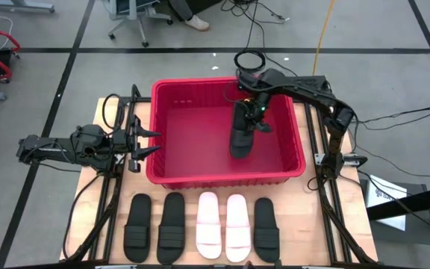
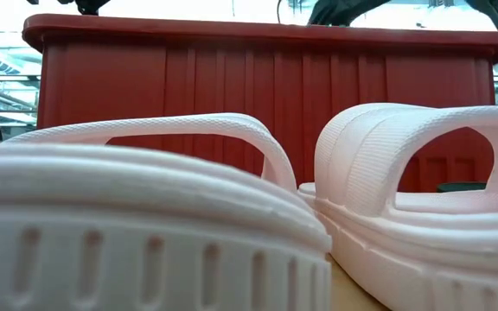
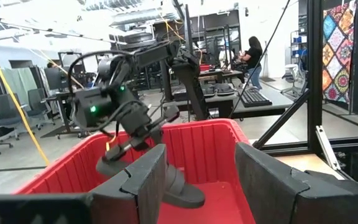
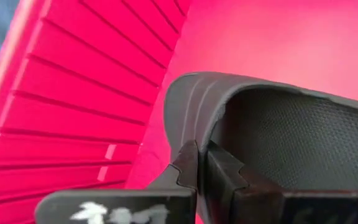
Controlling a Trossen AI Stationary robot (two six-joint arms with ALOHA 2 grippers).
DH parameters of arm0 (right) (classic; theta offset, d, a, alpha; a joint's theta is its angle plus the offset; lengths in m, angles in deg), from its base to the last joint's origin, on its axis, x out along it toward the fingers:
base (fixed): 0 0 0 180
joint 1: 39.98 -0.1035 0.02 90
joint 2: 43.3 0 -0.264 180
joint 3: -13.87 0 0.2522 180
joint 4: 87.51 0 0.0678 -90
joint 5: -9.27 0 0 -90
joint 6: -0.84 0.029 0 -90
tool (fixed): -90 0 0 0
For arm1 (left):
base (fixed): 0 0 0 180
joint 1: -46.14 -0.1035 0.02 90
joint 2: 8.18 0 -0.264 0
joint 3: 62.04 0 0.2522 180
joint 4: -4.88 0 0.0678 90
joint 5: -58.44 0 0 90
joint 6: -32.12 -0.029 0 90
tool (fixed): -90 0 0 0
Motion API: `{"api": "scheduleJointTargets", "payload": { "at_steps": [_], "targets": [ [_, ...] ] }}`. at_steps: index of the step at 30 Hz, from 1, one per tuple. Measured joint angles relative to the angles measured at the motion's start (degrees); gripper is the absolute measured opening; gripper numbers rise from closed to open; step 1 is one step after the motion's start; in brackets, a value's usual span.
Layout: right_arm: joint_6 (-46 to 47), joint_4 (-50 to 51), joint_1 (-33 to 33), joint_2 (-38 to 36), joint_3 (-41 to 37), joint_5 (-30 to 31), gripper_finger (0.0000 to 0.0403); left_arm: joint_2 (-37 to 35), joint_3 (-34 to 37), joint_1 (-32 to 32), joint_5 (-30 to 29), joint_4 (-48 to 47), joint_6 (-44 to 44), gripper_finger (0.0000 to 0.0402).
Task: Pick and place slides into bin
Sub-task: Put the black slide into the red bin
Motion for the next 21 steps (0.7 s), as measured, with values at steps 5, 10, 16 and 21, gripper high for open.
{"api": "scheduleJointTargets", "payload": {
  "at_steps": [5, 10, 16, 21],
  "targets": [
    [-1.5, 0.0, -0.1, 3.2, 0.0, -0.2, 0.0003, 0.0, 0.0, 0.0, 0.0, 0.0, -0.5, 0.0198],
    [-2.5, -0.3, -1.2, 6.0, 0.0, -1.6, 0.0002, 0.0, 0.0, -0.1, 0.0, 0.0, -1.6, 0.0198],
    [-3.0, -1.2, -4.1, 8.6, 0.0, -1.9, 0.0002, 0.0, 0.0, -0.1, 0.0, 0.2, -2.0, 0.0198],
    [-3.2, -2.1, -6.3, 11.1, 0.0, -3.3, 0.0002, 0.0, 0.0, -0.1, 0.0, 0.2, -1.9, 0.0198]
  ]
}}
